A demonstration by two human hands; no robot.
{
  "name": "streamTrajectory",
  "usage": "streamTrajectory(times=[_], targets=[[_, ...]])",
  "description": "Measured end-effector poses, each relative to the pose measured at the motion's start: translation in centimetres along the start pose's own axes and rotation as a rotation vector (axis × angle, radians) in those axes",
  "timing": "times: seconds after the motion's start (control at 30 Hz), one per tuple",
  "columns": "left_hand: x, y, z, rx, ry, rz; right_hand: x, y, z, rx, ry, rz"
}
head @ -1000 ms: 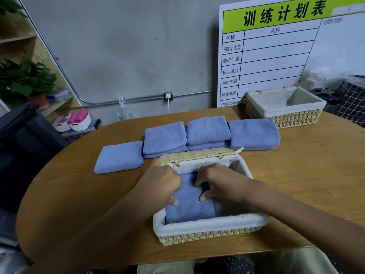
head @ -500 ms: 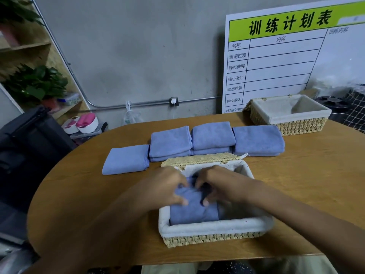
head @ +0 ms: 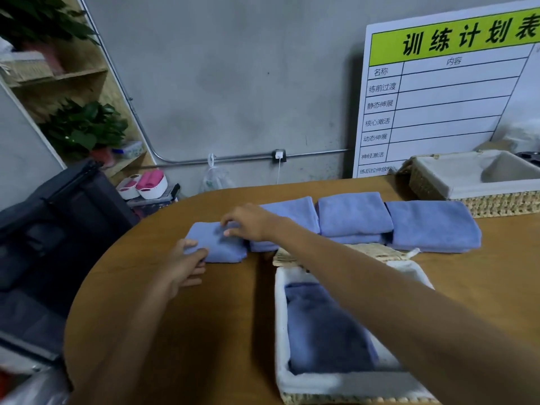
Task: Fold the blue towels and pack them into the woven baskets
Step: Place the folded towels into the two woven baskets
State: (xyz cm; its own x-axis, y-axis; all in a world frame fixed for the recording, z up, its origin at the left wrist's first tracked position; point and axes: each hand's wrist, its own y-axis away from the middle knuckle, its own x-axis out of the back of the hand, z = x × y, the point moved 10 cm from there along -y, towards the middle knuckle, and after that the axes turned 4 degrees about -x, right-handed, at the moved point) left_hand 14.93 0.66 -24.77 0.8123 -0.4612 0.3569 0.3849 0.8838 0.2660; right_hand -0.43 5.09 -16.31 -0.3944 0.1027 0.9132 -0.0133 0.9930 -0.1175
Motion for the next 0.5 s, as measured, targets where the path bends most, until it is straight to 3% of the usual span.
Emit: streamTrajectory(times=[0.13,0.27,0.37,0.5], targets=[[-0.5,-2.8,-0.9,-0.028,0.264,0.042,-4.9,-3.7,0.4,0.001,0.239,-0.205],[-1.2,-4.6,-0.6,-0.124,0.475,0.137,-5.7,-4.4,0.6,0.032,0.257,-0.131],[-1.1,-5.7,-0.5,-0.164,0.496,0.215,-5.6,-4.3,1.2,-0.006,0.182,-0.096],[-1.1,-7.1,0.3,-0.171,0.370,0.156,-5.1,-3.7,1.8,-0.045,0.033,-0.121]])
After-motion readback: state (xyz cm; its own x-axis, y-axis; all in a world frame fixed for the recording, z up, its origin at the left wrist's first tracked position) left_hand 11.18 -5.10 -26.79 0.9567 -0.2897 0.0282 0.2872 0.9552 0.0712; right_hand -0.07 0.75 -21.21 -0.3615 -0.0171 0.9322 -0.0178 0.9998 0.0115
